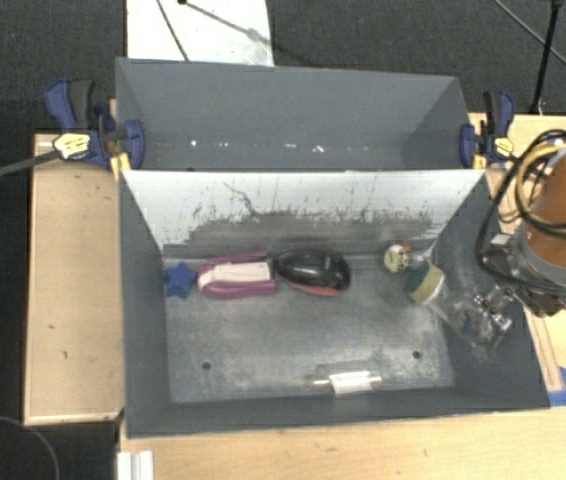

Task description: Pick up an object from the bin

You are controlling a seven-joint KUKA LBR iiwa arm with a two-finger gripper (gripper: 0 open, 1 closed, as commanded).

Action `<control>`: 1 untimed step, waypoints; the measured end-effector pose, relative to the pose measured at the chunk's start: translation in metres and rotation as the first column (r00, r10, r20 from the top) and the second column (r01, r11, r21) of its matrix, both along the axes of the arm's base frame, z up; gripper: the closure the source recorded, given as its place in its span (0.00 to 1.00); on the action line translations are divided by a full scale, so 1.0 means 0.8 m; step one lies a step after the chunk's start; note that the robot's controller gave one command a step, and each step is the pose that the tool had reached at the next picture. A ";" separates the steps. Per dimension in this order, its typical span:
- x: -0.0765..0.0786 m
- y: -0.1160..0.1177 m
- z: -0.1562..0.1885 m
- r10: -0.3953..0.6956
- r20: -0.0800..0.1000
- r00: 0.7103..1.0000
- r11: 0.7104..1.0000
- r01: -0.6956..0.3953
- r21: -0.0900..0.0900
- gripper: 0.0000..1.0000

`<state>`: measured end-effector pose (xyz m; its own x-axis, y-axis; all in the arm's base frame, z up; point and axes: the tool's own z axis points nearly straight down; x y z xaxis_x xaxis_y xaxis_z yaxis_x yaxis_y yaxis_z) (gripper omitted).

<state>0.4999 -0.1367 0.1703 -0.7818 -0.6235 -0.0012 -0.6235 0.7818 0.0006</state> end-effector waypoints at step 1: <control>0.006 0.000 0.053 0.271 0.005 0.963 0.963 -0.271 -0.003 1.00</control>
Offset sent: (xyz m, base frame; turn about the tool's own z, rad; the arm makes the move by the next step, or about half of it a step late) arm 0.0033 -0.0002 0.0413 -0.2751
